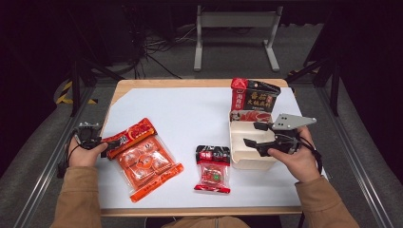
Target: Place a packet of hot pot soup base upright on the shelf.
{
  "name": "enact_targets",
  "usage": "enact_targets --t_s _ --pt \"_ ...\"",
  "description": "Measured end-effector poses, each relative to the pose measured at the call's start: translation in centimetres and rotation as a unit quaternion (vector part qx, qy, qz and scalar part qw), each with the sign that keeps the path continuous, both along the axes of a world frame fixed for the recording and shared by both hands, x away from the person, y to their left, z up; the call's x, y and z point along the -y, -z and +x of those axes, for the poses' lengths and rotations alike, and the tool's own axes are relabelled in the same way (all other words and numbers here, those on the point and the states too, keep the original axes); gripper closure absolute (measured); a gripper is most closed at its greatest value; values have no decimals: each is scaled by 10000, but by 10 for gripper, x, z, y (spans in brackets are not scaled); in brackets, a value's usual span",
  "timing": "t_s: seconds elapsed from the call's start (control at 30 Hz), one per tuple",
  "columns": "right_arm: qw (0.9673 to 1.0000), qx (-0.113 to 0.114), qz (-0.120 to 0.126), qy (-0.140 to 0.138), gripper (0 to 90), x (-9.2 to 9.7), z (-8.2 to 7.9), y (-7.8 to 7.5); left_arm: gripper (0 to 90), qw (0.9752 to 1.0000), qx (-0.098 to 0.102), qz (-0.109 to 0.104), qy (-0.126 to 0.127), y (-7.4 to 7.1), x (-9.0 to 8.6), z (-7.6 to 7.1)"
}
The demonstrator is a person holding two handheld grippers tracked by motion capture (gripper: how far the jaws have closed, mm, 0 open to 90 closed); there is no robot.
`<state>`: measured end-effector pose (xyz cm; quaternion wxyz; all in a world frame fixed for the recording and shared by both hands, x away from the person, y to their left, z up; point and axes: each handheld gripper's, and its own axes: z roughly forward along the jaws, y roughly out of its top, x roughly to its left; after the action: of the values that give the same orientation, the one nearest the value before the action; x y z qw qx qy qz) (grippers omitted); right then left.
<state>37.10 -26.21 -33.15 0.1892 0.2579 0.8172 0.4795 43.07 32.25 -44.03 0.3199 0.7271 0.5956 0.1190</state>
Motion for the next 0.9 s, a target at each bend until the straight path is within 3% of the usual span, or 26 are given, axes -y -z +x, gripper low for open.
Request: enact_targets --t_s 0.13,0.43,0.57,0.77,0.9 --pt "10000 -18 -6 0 300 0 0 1 191 9998 -18 -165 83 0 1 0" --pt "10000 -27 -20 -1 301 -1 1 2 268 9982 148 -505 275 -2 0 -1" --pt "10000 -33 -33 -9 302 -1 1 2 304 9956 108 -847 400 -3 -1 -2" --pt "10000 -37 -52 -36 303 -2 1 3 356 9965 -135 -652 497 0 1 -3" --pt "10000 -48 -67 -39 304 -3 1 3 401 9966 -191 -594 546 1 2 -3"
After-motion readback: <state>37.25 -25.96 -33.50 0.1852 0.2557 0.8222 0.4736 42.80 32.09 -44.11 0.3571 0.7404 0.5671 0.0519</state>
